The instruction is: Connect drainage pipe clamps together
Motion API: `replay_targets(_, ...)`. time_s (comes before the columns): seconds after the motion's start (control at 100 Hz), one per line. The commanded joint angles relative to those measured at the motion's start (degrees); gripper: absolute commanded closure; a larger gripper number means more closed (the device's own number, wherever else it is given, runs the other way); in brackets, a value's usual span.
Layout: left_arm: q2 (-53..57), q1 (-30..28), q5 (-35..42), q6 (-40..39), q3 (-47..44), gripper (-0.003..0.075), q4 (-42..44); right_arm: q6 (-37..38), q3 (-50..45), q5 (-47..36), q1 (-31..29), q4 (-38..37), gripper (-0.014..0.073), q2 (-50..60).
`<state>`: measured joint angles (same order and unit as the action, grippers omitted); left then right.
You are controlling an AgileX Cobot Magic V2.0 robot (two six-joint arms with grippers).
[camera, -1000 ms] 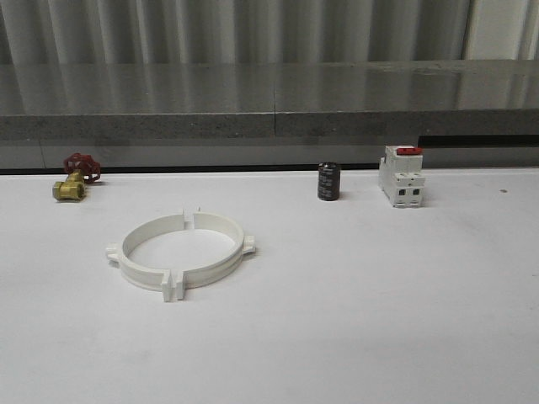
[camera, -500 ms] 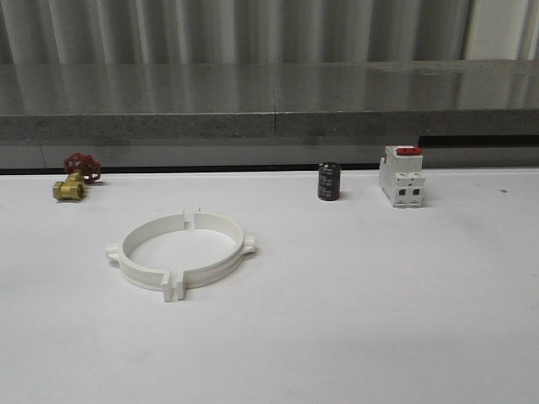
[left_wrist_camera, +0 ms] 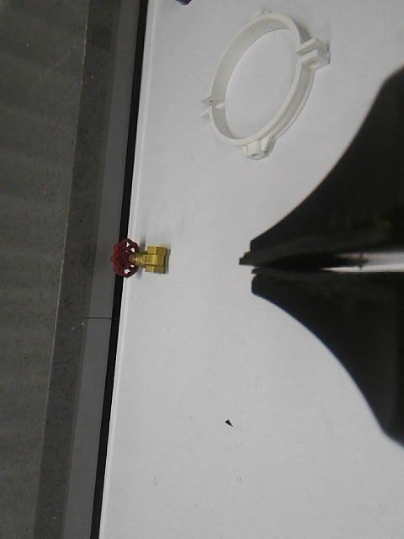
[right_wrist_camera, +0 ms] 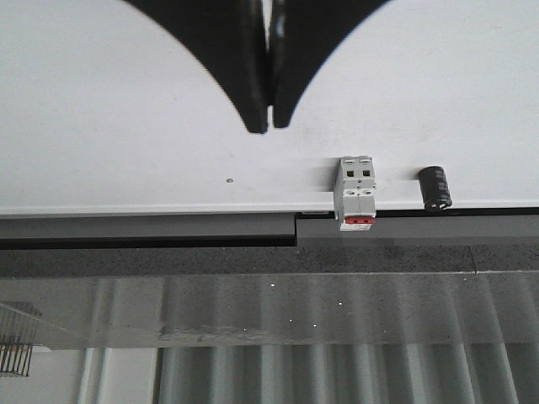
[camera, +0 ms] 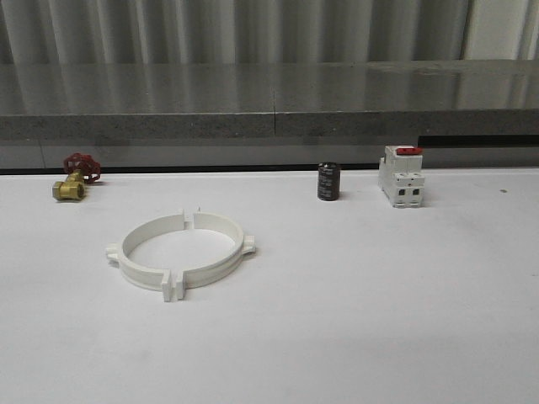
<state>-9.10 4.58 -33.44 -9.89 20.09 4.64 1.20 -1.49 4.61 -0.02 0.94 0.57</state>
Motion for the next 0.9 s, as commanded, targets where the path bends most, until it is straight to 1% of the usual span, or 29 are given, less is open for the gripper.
replay_targets(0.0, 0.3, -0.1, 7.3, -0.2, -0.9, 0.0741, 0.4, -0.4, 0.9, -4.3, -0.5, 0.0, 0.0660, 0.7)
replay_targets(0.11, 2.8, -0.1, 16.6, 0.0, -6.3, 0.0741, 0.5, -0.4, 0.9, -4.3, -0.5, 0.0, 0.0660, 0.7)
replay_targets(0.23, 6.8, -0.1, 25.8, 5.5, -13.2, 0.0741, 0.6, -0.4, 0.9, -4.3, -0.5, 0.0, 0.0660, 0.7)
replay_targets(0.28, 8.8, -0.1, 28.9, 5.8, -16.8, 0.0741, 0.6, -0.4, 0.9, -4.3, -0.5, 0.0, 0.0660, 0.7)
replay_targets(0.33, 11.1, -0.2, 30.3, 5.8, -19.9, 0.0741, -0.6, -0.4, 0.9, -4.3, -0.5, 0.0, 0.0660, 0.7)
replay_targets(0.39, 10.9, -0.2, 34.0, 5.9, -23.0, 0.0741, -1.1, -0.4, 0.9, -4.3, -0.5, 0.0, 0.0660, 0.7)
replay_targets(0.4, 10.9, -0.2, 34.0, 6.0, -23.0, 0.0741, -1.1, -0.4, 0.9, -4.3, -0.5, 0.0, 0.0660, 0.7)
replay_targets(0.41, 10.9, -0.2, 31.3, 6.3, -22.8, 0.0741, -1.1, -0.4, 0.9, -4.3, -0.5, 0.0, 0.0660, 0.7)
replay_targets(0.42, 10.9, -0.2, 30.3, 6.5, -22.7, 0.0741, -1.1, -0.4, 0.9, -4.3, -0.5, 0.0, 0.0660, 0.7)
replay_targets(0.45, 10.9, -0.2, 29.0, 8.1, -22.5, 0.0741, -1.6, -0.4, 0.9, -4.3, -0.5, 0.0, 0.0660, 0.7)
replay_targets(0.47, 10.9, -0.1, 29.4, 9.9, -22.6, 0.0741, -2.2, -0.4, 0.9, -4.3, -0.5, 0.0, 0.0660, 0.7)
replay_targets(0.54, 10.9, -0.1, 30.2, 12.4, -22.8, 0.0741, -3.2, -0.4, 0.9, -4.3, -0.5, 0.0, 0.0660, 0.7)
replay_targets(0.89, 10.9, -0.1, 30.3, 12.4, -22.8, 0.0741, -3.3, -0.4, 0.9, -4.3, -0.5, 0.0, 0.0660, 0.7)
